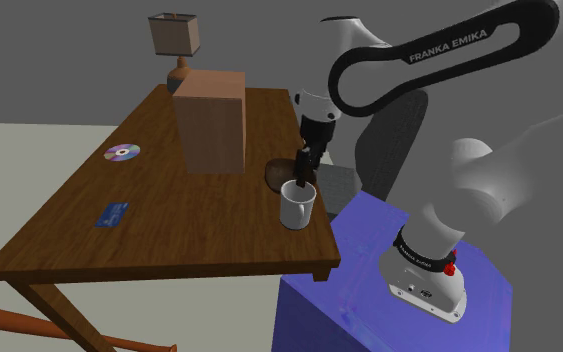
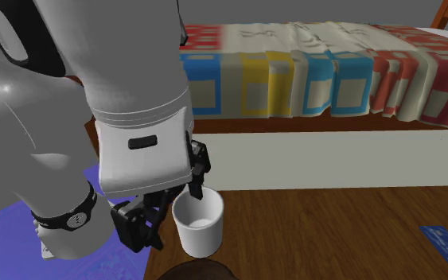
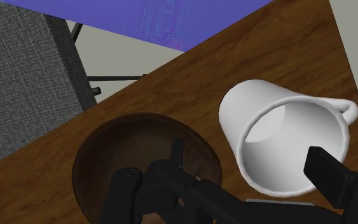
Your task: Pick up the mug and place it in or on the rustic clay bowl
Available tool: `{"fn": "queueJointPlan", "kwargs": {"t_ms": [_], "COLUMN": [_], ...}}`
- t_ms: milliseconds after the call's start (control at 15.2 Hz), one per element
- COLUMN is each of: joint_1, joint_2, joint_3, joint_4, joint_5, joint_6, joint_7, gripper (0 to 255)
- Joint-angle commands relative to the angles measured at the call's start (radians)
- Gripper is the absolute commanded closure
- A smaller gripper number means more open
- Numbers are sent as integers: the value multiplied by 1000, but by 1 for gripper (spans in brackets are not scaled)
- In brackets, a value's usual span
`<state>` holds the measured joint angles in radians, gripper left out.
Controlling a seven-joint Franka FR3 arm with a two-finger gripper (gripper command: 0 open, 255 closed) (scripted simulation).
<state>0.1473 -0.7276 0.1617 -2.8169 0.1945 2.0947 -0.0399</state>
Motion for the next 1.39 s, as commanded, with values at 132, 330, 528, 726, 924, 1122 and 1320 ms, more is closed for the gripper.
{"fn": "queueJointPlan", "kwargs": {"t_ms": [132, 330, 528, 726, 924, 1122, 1320], "joint_1": [14, 18, 20, 20, 20, 20, 20], "joint_2": [39, 71, 89, 89, 89, 89, 89], "joint_3": [11, 18, 22, 22, 22, 22, 22], "joint_4": [-44, -68, -80, -80, -80, -80, -80], "joint_5": [21, 30, 34, 34, 34, 34, 34], "joint_6": [93, 149, 179, 179, 179, 179, 179], "joint_7": [-5, -7, -9, -9, -9, -9, -9], "gripper": [0, 0, 0, 0, 0, 255, 255]}}
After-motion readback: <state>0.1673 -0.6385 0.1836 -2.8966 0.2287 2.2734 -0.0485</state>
